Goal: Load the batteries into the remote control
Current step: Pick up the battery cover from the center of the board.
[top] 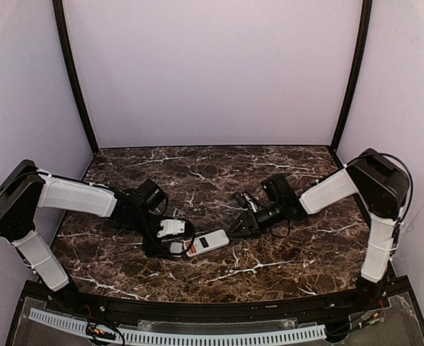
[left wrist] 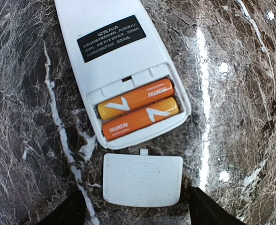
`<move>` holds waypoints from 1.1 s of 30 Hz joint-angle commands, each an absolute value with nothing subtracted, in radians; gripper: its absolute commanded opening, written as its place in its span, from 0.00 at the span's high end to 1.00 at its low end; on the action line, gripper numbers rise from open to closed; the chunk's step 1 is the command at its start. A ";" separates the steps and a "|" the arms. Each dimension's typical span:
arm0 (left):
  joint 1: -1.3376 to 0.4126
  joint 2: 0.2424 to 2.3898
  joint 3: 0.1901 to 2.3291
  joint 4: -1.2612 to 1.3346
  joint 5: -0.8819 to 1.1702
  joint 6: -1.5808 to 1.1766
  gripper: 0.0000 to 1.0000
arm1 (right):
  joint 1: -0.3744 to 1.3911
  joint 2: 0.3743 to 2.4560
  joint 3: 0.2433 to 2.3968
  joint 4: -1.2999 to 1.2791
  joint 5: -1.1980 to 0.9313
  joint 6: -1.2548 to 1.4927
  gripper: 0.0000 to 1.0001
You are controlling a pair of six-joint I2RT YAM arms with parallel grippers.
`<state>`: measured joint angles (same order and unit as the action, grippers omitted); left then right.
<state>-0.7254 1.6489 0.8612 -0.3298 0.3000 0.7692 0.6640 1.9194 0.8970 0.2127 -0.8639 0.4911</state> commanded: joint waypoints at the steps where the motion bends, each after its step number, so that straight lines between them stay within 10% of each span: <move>1: -0.720 1.651 0.856 -0.341 0.331 0.807 0.24 | 0.658 1.914 0.890 0.245 -0.876 0.490 0.55; 33: -0.768 1.604 0.979 -0.485 0.278 0.620 0.57 | 0.672 1.934 0.896 0.241 -0.882 0.492 0.57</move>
